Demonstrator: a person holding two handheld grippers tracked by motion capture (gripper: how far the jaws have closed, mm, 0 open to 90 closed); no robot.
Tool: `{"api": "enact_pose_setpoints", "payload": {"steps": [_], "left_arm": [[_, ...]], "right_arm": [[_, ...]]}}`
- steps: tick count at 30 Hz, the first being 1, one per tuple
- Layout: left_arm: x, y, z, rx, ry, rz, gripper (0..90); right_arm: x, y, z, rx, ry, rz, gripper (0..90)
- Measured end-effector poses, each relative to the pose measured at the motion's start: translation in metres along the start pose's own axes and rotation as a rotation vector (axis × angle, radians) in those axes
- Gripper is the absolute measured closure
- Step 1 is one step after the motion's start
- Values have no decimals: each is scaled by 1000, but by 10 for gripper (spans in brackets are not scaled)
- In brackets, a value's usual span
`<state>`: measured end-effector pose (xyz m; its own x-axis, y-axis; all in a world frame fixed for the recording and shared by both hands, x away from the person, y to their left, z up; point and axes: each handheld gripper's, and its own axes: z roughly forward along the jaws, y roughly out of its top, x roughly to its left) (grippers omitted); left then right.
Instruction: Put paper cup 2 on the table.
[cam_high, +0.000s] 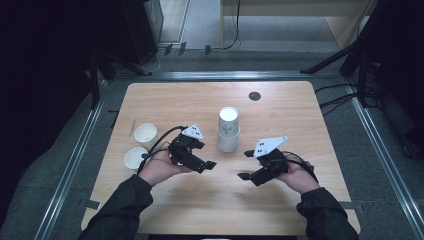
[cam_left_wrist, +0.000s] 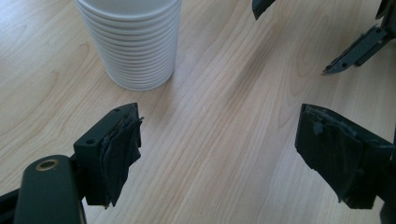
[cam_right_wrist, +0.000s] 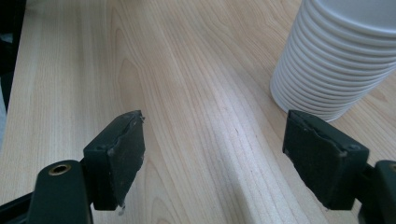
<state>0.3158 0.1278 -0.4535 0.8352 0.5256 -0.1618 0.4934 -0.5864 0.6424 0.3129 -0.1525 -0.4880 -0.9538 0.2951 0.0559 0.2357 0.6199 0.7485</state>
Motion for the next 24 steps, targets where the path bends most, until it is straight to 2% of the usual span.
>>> {"api": "enact_pose_setpoints", "payload": {"steps": [3,5,15,20,22,24], "left_arm": [[-1,0,3,14,-6,2,149],[-2,-1,5,20,12,16,150],[-3,-2,9,54,-20,24,151],[-2,-4,13,69,-14,26,151],[-2,-6,16,64,-3,19,151],[0,-9,20,64,11,20,151]], "right_arm": [[0,0,0,3,0,1,215],[1,0,1,3,1,0,214],[1,0,2,13,2,-4,213],[1,0,2,16,4,-7,211],[2,-1,4,36,-2,-10,207],[2,-4,8,78,-15,-35,208]]}}
